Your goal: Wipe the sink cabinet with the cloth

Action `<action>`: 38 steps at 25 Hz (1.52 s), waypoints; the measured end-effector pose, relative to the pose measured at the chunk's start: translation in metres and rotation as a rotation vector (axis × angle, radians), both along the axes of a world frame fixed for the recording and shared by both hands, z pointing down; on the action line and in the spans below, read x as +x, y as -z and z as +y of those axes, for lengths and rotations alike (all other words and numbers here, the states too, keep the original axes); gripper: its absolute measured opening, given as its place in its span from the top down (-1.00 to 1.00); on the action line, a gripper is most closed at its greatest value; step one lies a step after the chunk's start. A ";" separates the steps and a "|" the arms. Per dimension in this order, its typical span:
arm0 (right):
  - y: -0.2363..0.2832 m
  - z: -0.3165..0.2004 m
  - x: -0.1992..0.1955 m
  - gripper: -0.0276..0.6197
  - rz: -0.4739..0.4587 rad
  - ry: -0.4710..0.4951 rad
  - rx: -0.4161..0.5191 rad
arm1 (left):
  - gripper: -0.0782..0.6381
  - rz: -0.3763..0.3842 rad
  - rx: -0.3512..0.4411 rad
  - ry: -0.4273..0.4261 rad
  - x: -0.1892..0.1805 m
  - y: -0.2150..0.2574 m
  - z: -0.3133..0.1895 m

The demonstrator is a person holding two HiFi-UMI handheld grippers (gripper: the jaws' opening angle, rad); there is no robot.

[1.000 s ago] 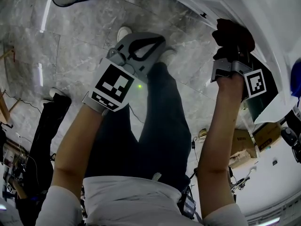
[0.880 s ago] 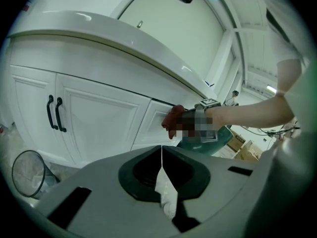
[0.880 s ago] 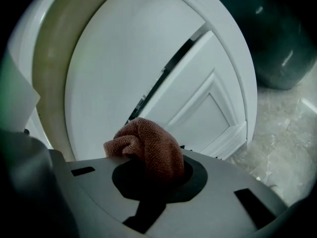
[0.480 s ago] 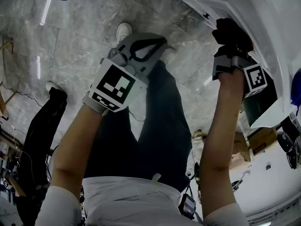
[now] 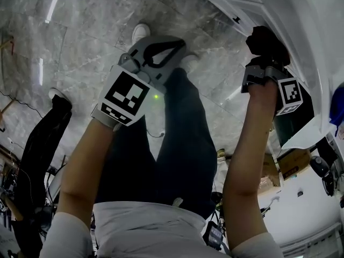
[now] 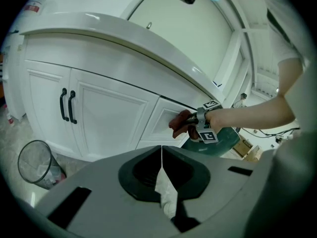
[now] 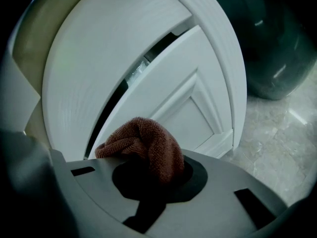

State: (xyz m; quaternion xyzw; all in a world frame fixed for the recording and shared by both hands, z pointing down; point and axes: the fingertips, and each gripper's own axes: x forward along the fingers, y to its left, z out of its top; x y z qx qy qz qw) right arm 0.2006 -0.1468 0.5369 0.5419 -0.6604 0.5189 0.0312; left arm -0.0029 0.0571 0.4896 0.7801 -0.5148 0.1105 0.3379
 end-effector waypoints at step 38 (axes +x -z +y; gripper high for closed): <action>-0.088 0.014 -0.002 0.78 0.069 0.136 -0.131 | 0.75 0.010 -0.035 0.054 0.002 -0.011 0.013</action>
